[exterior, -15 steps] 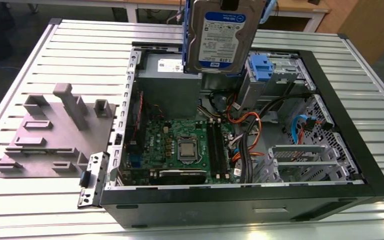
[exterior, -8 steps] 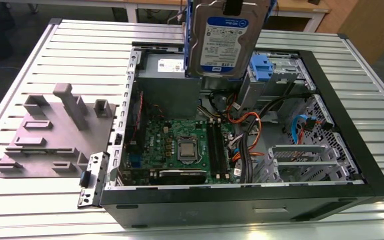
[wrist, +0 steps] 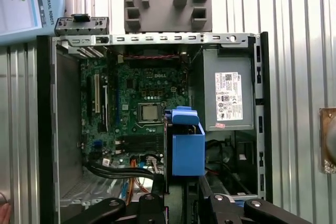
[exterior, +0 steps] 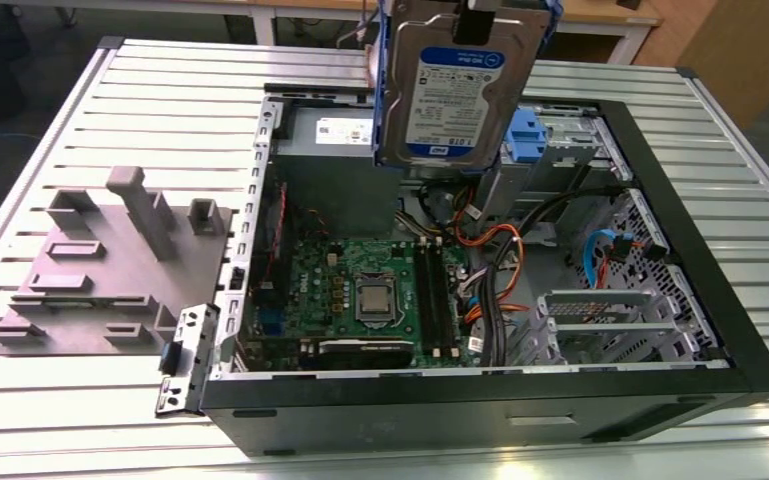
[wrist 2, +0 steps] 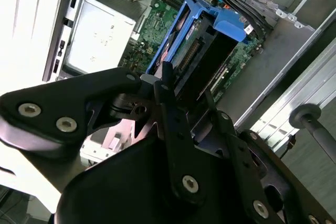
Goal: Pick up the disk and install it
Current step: 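Pick up the disk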
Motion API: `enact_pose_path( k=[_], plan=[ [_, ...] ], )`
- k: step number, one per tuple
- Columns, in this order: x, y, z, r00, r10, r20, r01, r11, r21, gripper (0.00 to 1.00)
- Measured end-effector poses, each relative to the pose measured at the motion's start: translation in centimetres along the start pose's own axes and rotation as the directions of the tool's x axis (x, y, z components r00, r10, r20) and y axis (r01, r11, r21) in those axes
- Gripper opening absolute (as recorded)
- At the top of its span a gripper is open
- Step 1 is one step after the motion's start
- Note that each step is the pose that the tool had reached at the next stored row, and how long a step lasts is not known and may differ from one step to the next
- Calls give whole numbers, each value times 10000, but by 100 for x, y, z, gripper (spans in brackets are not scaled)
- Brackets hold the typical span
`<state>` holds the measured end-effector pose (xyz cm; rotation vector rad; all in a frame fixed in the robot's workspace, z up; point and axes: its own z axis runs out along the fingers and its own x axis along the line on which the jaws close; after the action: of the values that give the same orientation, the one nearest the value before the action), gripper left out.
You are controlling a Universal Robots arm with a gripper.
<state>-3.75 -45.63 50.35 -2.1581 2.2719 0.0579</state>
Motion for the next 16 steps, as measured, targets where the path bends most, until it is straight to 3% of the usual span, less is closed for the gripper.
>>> enact_pose_path(
  k=[16],
  plan=[
    [249,-66,33,10000,0,0,0,10000,0,35]
  ],
)
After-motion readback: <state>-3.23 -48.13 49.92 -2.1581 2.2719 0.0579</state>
